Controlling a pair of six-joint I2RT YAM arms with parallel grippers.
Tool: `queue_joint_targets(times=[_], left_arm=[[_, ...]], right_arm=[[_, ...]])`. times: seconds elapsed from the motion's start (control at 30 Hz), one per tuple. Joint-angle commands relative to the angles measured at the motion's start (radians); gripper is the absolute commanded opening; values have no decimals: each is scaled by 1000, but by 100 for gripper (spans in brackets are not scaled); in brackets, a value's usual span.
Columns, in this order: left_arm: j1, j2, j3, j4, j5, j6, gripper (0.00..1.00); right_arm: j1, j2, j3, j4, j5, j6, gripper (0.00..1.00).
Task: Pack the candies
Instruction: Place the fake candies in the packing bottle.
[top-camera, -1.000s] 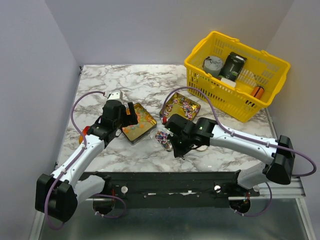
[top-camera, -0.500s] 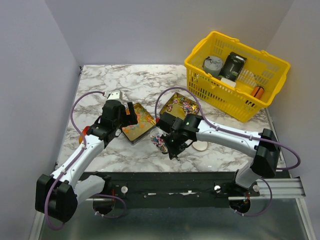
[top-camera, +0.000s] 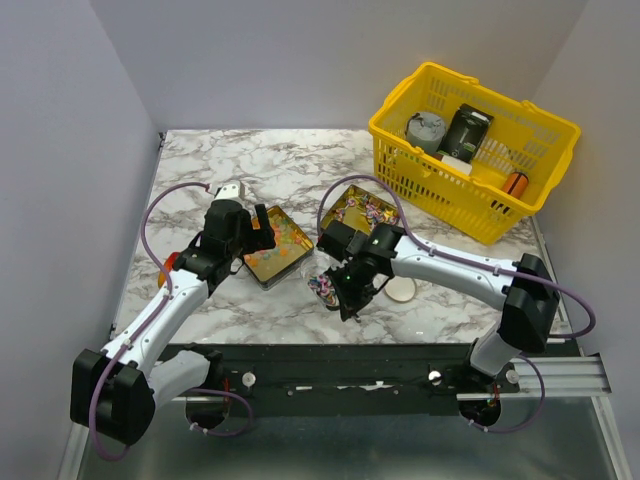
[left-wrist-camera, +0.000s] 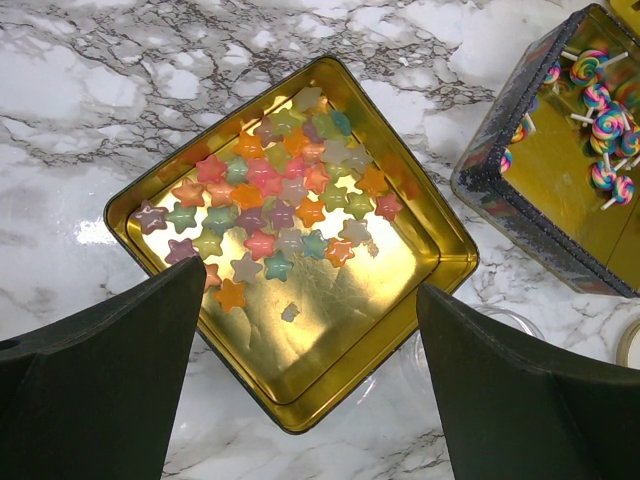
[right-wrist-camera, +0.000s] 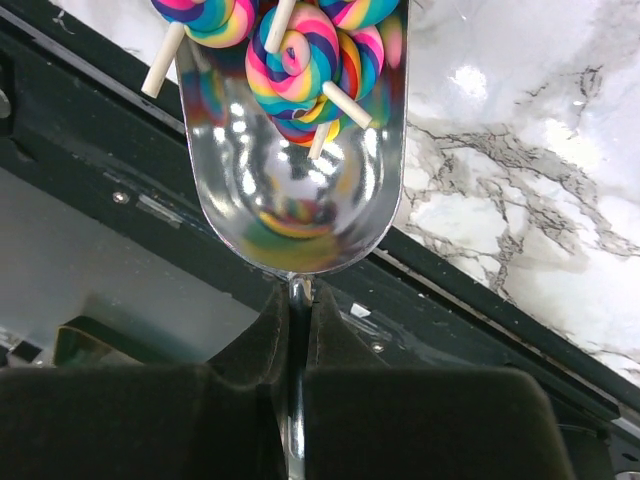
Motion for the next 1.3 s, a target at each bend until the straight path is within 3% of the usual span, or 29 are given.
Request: queue_joint_targets(times=[0.0, 1.27], left_arm=[[6, -14, -7, -10, 11, 6, 99], [11, -34, -13, 11, 11, -2, 99]], right_arm=[[-32, 9, -3, 19, -102, 11, 1], [-221, 105, 45, -45, -492, 85, 1]])
